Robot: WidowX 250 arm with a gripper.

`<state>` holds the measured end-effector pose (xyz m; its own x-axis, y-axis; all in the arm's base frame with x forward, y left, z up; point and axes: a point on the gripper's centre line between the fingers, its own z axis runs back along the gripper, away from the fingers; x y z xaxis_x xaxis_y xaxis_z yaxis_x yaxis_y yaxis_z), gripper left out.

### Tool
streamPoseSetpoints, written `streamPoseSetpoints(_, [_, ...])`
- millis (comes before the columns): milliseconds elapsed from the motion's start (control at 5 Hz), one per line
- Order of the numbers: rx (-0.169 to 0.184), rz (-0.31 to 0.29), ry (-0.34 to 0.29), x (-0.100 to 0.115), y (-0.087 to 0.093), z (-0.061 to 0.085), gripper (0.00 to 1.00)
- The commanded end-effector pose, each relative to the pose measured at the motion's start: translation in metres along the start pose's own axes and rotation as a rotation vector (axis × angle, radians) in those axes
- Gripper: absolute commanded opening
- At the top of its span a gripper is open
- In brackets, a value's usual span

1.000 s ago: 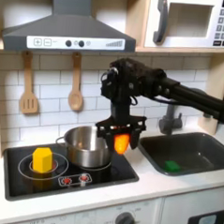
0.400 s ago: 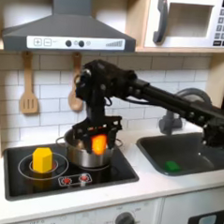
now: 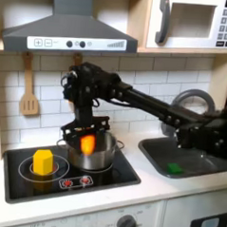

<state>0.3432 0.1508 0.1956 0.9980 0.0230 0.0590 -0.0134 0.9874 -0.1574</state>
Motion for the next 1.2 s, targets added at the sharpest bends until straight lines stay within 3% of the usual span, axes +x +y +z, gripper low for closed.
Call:
streamPoseSetpoints(0, [0.018, -0.001, 0.017, 0.005, 0.001, -0.011, 0.0])
streamPoseSetpoints(600, [0.029, -0.046, -0.007, 0.013, -0.027, -0.013, 0.0])
streamPoseSetpoints(1000, [0.04, -0.024, -0.023, 0.013, -0.029, -0.011, 0.0])
